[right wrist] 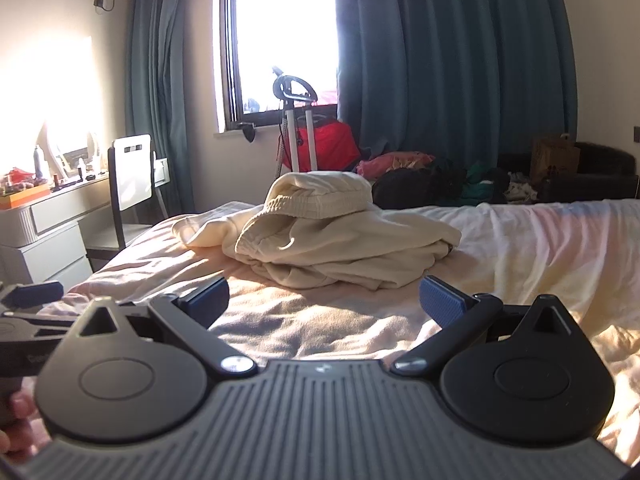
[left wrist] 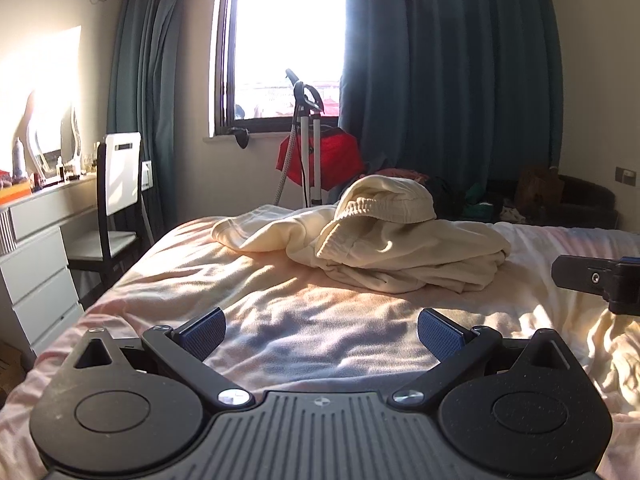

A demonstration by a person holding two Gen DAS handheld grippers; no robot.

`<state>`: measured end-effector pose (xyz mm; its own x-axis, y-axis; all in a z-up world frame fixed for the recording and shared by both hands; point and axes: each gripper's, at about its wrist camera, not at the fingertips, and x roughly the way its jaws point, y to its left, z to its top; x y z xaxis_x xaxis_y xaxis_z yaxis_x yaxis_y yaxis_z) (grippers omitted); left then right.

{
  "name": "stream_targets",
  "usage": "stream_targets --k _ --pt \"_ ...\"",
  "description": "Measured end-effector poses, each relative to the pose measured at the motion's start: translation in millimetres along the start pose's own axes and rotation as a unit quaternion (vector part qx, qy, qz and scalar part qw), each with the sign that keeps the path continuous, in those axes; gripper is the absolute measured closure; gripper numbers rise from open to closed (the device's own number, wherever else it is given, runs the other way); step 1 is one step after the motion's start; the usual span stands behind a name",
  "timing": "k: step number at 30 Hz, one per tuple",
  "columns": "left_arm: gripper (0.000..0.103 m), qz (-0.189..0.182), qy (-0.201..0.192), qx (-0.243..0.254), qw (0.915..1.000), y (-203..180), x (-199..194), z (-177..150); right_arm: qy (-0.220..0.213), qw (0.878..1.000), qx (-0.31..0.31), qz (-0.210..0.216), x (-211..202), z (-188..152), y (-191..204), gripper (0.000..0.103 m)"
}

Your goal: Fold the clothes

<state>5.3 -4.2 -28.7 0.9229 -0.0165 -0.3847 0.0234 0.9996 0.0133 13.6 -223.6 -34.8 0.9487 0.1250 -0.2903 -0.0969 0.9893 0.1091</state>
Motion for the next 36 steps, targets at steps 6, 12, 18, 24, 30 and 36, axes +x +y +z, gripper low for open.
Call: stream_targets --k 6,12,18,24,30,36 --pt "0.0 0.002 0.018 0.02 0.9996 -7.1 17.8 -12.2 0.0 1.0 0.022 0.004 -5.4 4.0 -6.6 0.0" --pt "0.0 -0.006 0.03 0.018 0.9994 -11.6 47.0 -13.6 -0.004 0.998 0.057 -0.002 -17.5 11.7 -20.0 0.0" --pt "0.001 -0.034 0.048 -0.005 0.9983 -13.8 117.3 11.1 -0.012 0.997 0.075 -0.018 -25.9 15.4 -31.1 0.0" --pt "0.002 -0.014 0.021 0.057 0.998 -38.1 218.4 46.5 -0.006 0.994 0.097 -0.038 -4.2 7.6 -57.8 0.0" --pt "0.003 0.034 -0.006 0.096 0.9948 -60.3 316.2 76.7 0.032 0.987 0.151 -0.039 43.7 -17.1 -95.7 0.0" --pt "0.008 0.047 -0.035 0.087 0.9945 -62.8 348.5 101.2 0.073 0.977 0.2 -0.03 93.7 -47.9 -118.6 0.0"
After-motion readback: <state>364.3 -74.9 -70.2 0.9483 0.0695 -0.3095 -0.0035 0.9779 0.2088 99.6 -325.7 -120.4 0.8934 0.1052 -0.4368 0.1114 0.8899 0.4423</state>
